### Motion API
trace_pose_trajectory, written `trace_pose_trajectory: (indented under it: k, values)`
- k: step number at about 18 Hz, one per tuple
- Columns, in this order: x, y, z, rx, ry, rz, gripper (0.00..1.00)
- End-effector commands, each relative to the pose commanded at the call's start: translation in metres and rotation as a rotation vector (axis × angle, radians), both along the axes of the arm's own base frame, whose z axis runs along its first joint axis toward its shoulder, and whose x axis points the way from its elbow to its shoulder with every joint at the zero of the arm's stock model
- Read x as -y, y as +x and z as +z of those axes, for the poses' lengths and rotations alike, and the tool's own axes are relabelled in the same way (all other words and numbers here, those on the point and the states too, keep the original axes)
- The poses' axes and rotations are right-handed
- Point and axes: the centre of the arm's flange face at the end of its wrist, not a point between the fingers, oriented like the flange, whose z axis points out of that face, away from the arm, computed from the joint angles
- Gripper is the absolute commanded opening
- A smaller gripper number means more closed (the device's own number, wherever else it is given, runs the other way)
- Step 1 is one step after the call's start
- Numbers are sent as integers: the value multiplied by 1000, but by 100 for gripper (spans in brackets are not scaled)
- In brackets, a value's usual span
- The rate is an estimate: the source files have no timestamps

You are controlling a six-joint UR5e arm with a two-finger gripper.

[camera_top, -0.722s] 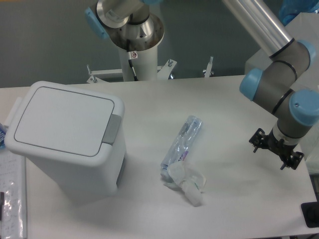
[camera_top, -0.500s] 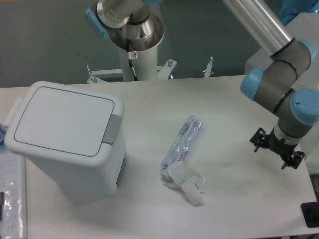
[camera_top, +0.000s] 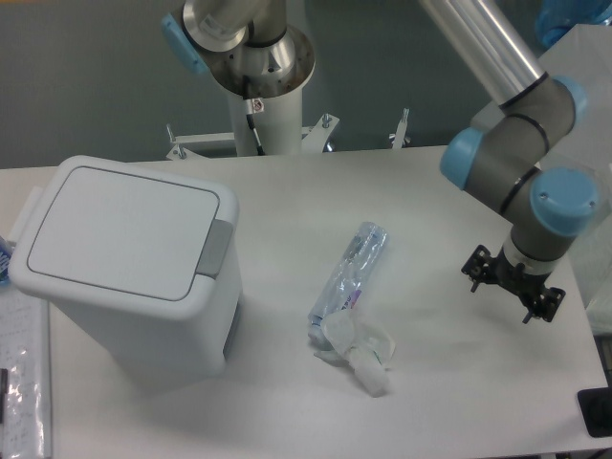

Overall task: Open the trash can
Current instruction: 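Move the gripper up and over toward the plastic bottle, then swing the open gripper toward the grey button on the trash can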

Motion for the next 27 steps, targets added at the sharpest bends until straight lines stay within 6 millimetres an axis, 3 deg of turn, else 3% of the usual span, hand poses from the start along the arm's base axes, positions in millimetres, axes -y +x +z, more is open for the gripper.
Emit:
trace_pose_trajectory:
  k: [2, 4, 9, 11, 14, 17, 19, 22, 25, 27]
  values:
    - [-10, 2, 10, 17, 65, 105, 100]
    - [-31, 20, 45, -2, 89, 118, 100]
    - [-45, 64, 112, 105, 202, 118, 100]
    - [-50, 75, 123, 149, 236, 132, 100]
    - [-88, 109, 153, 202, 266, 175, 100]
    - [-117, 130, 180, 242, 325, 248, 100]
    - [-125, 135, 189, 275, 364, 266, 100]
    - [-129, 144, 185, 381, 397, 269, 100]
    - [-119, 154, 216, 390, 417, 287, 100]
    - [-121, 157, 217, 425, 431, 313, 100]
